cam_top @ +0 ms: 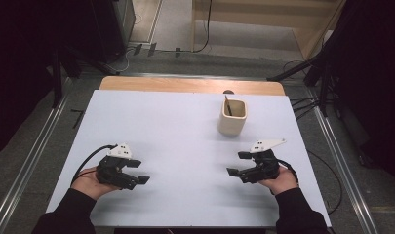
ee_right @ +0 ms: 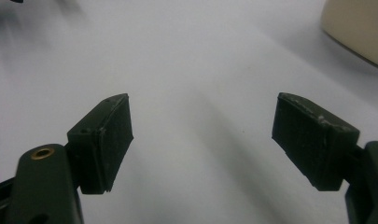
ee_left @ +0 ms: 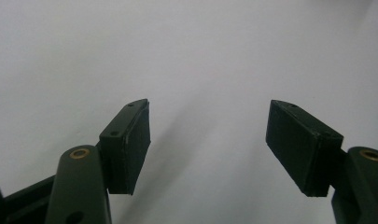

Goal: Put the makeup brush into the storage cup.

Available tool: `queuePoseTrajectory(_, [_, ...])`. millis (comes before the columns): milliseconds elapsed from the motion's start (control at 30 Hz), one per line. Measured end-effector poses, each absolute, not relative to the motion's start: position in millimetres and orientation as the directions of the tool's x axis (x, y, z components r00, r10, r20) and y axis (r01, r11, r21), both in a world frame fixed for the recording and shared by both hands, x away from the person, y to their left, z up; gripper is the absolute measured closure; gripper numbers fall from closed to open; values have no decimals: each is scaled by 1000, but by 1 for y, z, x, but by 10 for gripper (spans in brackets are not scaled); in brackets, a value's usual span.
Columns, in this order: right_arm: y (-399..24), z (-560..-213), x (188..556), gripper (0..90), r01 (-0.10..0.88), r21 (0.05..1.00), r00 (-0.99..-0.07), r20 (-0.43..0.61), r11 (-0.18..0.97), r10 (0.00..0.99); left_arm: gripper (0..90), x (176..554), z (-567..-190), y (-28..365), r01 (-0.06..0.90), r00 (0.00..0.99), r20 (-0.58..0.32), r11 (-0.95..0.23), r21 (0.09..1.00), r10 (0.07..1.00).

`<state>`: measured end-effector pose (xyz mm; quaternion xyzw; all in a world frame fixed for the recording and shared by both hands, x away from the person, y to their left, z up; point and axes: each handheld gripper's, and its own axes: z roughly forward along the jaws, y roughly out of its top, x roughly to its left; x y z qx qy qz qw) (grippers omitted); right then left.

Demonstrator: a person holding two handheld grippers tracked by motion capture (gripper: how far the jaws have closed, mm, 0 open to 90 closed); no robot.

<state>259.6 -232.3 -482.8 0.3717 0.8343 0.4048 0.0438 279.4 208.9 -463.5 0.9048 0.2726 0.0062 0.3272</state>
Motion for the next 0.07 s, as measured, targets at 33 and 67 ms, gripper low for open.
queuePoseTrajectory(33, [-232, -483, 260, 212, 584, 708, -721, 228, 397, 654, 308, 280, -464, 209, 490, 851, -169, -636, 596, 498])
queuePoseTrajectory(67, [-232, -483, 260, 212, 584, 707, -721, 228, 398, 655, 304, 280, -464, 209, 492, 850, -171, -634, 597, 498])
